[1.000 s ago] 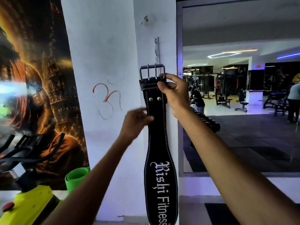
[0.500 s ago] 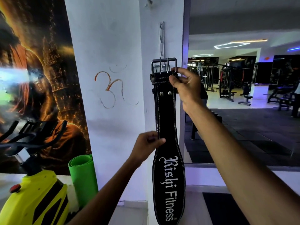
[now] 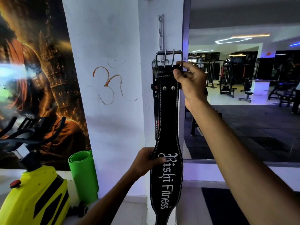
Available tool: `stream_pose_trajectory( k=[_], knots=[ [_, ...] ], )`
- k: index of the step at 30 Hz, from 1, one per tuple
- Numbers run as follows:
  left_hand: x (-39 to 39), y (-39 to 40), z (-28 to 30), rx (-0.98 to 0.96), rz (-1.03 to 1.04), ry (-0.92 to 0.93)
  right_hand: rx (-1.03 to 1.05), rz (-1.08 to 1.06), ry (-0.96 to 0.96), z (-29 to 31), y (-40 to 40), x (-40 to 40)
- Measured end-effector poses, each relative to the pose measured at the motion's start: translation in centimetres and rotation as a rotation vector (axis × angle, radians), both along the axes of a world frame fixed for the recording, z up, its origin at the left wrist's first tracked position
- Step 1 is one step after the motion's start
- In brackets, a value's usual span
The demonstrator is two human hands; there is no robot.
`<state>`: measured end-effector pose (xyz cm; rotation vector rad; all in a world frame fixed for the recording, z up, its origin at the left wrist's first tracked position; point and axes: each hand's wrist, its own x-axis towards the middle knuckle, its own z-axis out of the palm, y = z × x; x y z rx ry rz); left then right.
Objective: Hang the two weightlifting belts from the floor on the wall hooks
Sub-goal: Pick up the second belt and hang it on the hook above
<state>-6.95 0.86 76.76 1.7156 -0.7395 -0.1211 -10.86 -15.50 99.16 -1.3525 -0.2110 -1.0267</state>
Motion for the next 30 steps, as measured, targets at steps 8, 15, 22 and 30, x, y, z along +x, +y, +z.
stream_pose_trajectory(
  k=[8,15,22,30],
  knots=[
    [0.2,-2.1,12.1,-0.460,0.357,-0.322,0.009,-0.016,-0.021,-0.4,-1.2,0.8],
    [0.5,-5.2,20.2,-0.352,0.345,-0.691,-0.009,-0.014,-0.019,-0.5,-2.5,2.0],
    [2.5,-7.4,21.5,-0.356,0.405,-0.694,-0.124,-0.074,-0.068,0.0,-4.4,3.1],
    [7.8,-8.7,20.8,-0.377,0.373,-0.586,-0.285,-0.013,-0.034,-0.3,-6.6,8.9]
  ],
)
